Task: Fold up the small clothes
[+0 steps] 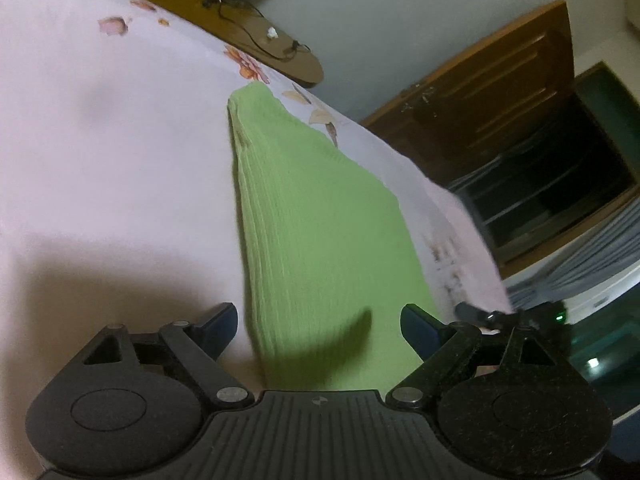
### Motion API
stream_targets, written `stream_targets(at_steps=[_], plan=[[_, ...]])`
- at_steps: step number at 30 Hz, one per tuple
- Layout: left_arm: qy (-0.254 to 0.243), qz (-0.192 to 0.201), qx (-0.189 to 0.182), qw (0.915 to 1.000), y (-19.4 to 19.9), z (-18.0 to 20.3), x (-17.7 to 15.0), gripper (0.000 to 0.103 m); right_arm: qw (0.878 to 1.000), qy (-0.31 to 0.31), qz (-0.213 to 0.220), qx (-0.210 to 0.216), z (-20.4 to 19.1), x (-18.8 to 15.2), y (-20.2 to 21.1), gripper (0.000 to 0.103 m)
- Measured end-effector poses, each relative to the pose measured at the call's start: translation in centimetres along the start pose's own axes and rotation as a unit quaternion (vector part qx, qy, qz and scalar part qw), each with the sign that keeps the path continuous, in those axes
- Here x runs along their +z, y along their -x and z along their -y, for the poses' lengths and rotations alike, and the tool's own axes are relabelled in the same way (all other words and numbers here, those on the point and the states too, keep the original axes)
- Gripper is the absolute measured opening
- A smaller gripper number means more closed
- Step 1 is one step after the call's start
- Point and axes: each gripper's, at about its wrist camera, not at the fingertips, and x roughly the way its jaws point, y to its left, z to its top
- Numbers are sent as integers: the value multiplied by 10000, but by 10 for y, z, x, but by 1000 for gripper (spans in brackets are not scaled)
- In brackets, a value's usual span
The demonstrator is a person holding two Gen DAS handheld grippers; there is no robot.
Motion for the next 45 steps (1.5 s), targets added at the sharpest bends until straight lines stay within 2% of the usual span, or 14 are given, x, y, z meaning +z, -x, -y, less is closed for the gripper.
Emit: stream_targets(at_steps=[12,13,15,16,17,20,21,22,24,27,32,38,41,45], plan=[[-179,-294,-424,9985,-48,4,41,87,9977,345,-440,371,-12,42,-55,72],[-209,-323,-429,9983,-53,5,47,83,9973,380,-475,406,-14,46,-61,72],[-222,-350,-326,9986,-60,5,51,66,9967,422,-520,470,-16,51,-67,72],[-197,-368,-252,9988,-60,3,53,50,9962,476,-538,502,-18,52,-71,72],[-172,-387,-189,9989,-62,1,53,41,9957,531,-559,521,-18,54,-73,70],[-357,-348,-47,9987,-61,7,49,36,9936,830,-619,457,-27,52,-79,66],[-520,-321,63,9981,-61,12,48,35,9926,987,-587,384,-32,49,-80,59],[-630,-291,155,9975,-58,15,49,32,9911,1174,-580,236,-38,46,-83,41],[-842,-168,300,9959,-52,26,50,30,9889,1366,-570,122,-48,43,-86,34],[-1093,80,218,9937,-27,43,52,29,9837,1770,-296,137,-76,39,-75,32],[-1266,551,108,9904,49,60,66,29,9700,2409,-77,310,-147,29,-56,31],[-1351,759,415,9871,154,56,79,30,9645,2492,-107,871,-223,13,-64,31],[-1152,719,742,9880,199,26,79,30,9614,2515,-352,1060,-256,-3,-95,31],[-200,359,1146,9926,214,-55,57,30,9722,1792,-1038,1095,-257,-20,-166,30]])
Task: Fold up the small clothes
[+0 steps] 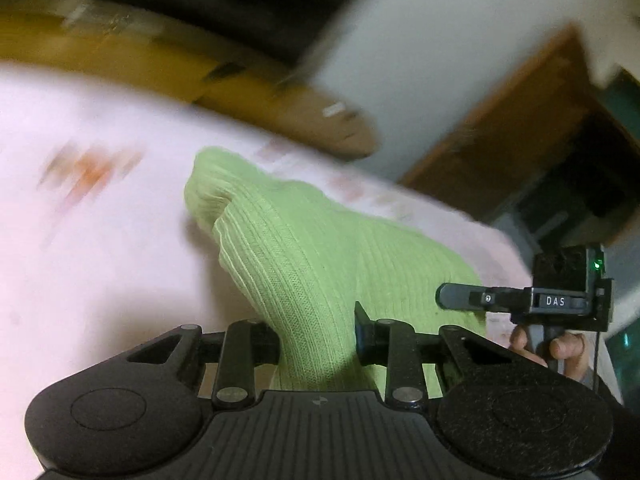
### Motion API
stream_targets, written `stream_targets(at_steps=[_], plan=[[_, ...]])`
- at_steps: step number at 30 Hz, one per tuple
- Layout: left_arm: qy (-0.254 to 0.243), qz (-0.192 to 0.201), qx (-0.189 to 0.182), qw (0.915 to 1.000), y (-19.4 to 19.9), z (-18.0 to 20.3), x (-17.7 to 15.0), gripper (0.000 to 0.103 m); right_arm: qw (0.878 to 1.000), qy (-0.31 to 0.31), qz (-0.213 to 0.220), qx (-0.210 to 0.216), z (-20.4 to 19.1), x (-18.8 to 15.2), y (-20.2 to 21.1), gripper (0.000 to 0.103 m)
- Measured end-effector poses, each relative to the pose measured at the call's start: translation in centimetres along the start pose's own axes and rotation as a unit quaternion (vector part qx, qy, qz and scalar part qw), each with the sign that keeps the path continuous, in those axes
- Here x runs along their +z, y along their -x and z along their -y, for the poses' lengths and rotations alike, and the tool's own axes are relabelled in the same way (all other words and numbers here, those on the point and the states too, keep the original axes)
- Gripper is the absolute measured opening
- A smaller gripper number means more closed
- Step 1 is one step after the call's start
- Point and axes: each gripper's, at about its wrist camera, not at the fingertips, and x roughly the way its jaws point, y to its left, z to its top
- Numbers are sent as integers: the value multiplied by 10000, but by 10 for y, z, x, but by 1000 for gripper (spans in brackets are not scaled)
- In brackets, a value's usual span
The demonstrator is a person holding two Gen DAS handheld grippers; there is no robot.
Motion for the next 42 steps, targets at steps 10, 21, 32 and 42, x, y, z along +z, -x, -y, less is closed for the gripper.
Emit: stream_targets(at_steps=[10,21,32,42], plan=[[760,311,-529,9952,33,-67,-89,55,9947,-1021,-84,-22,64,-74,-27,61],[858,-128,-756,9934,-4,-49,-102,12,9931,-725,-697,-597,38,-98,-43,19],[1206,-1022,-531,9860,23,-40,-157,14,9799,-1433,-1141,-794,-3,-141,3,24],[18,935,373,9949,89,28,-136,58,9828,255,227,-1817,-38,-118,45,33]])
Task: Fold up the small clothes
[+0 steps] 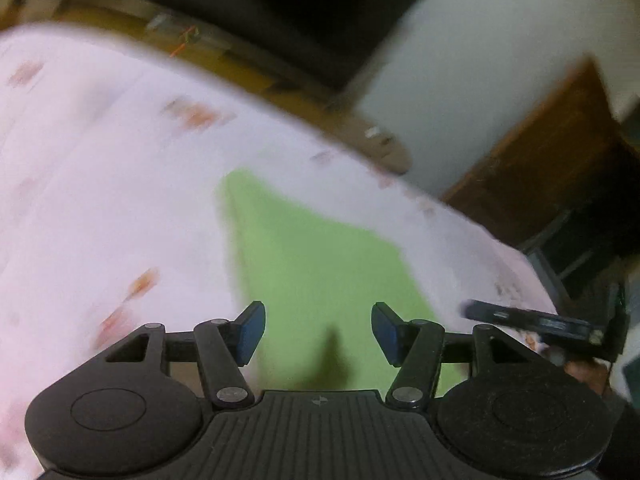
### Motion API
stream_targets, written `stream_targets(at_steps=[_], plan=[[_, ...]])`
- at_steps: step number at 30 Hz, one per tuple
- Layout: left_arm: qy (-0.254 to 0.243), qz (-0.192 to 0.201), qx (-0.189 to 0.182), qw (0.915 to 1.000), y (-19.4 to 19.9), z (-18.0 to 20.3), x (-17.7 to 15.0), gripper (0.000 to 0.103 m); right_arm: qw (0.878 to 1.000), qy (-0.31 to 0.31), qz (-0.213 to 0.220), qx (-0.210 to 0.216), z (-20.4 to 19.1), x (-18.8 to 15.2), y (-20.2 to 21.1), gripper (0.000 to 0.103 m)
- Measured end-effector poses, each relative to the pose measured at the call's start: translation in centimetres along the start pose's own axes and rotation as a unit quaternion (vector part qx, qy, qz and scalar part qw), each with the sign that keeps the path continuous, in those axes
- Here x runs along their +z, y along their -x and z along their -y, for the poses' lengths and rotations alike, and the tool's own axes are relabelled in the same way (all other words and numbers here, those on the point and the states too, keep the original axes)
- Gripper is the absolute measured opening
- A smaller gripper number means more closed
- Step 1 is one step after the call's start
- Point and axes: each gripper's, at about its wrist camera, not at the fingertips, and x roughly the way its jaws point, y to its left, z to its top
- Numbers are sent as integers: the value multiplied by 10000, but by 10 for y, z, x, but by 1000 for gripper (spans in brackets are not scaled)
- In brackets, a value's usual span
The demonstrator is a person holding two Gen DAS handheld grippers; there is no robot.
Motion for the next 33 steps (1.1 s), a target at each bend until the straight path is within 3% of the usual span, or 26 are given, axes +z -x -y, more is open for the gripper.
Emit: stream_targets(at_steps=[2,4,6,9,10,12,13,14,15,17,20,24,28,33], plan=[[-398,34,64,9992,-20,24,-2,58,9973,702,140,-168,-27,7,-13,29],[-796,-188,720,9940,-49,36,-10,58,9920,1241,55,-204,-50,4,-39,28],[-1245,-329,1263,9836,-67,42,-19,58,9866,1554,-210,-457,-57,-4,-60,29],[-2132,-187,1876,9586,-54,66,-30,58,9772,1828,-496,-960,-51,-22,-73,33],[-2261,-25,1889,9556,-38,75,-33,58,9750,1868,-427,-1122,-52,-27,-67,36],[-2203,178,1739,9596,-3,83,-40,77,9776,1752,-202,-1152,-57,-34,-40,37],[-2119,327,1806,9599,17,87,-46,98,9798,1662,-56,-1115,-62,-40,-20,40],[-2082,479,1890,9585,32,92,-53,103,9799,1627,81,-1152,-70,-43,-5,51],[-2063,571,1952,9571,47,98,-61,103,9793,1622,235,-1191,-76,-49,13,59],[-1941,626,2154,9550,71,111,-72,103,9772,1621,547,-1261,-88,-67,52,89],[-1621,629,2362,9560,103,117,-94,103,9810,1331,659,-1245,-96,-87,88,102],[-1416,689,2485,9557,130,119,-125,103,9866,1029,550,-1136,-101,-103,104,100],[-1265,781,2775,9492,144,126,-155,103,9812,1347,765,-1147,-116,-123,117,67],[-1164,968,2808,9477,181,144,-188,103,9759,1530,1211,-975,-137,-161,161,60]])
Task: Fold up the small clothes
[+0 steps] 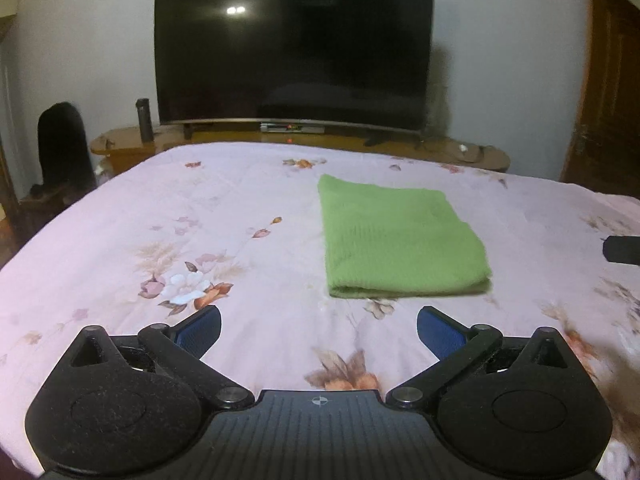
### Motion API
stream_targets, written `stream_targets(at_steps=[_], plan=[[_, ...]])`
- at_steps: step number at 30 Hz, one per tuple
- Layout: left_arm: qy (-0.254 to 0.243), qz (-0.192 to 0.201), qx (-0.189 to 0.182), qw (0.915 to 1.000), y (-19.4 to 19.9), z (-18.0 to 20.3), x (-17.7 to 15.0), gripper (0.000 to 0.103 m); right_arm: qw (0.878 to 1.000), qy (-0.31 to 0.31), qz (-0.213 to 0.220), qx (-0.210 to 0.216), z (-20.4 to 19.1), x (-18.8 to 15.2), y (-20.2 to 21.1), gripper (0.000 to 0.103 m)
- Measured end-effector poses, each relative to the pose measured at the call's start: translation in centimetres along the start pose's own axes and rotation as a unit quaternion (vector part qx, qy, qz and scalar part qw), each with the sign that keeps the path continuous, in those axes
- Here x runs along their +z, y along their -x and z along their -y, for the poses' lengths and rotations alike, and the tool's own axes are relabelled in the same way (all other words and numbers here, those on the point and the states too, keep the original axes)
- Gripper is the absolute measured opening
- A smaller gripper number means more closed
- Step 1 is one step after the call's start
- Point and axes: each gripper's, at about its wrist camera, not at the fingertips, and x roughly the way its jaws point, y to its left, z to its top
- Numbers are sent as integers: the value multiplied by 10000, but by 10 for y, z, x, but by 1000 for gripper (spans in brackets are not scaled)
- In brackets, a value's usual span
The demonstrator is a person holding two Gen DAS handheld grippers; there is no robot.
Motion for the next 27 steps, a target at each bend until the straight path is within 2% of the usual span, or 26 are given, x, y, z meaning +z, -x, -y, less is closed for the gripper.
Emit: stream_targets(at_steps=[3,4,5,7,11,17,27], plan=[[56,25,9,10000,23,6,-3,103,9999,86,61,-35,-14,-9,28,67],[62,54,-56,10000,30,9,-4,103,9999,98,65,-77,-20,-12,35,74],[51,107,-71,9999,40,14,-6,103,9998,104,117,-116,-25,-14,42,86],[-20,143,-97,9998,48,23,-9,103,9991,31,347,-230,-34,-18,56,102],[-213,159,-189,9995,63,38,-15,103,9978,8,483,-449,-49,-28,72,102],[-226,327,-367,9985,87,44,-20,103,9974,-88,378,-611,-54,-44,84,102],[-225,505,-438,9975,102,51,-21,103,9945,36,599,-855,-56,-45,104,102]])
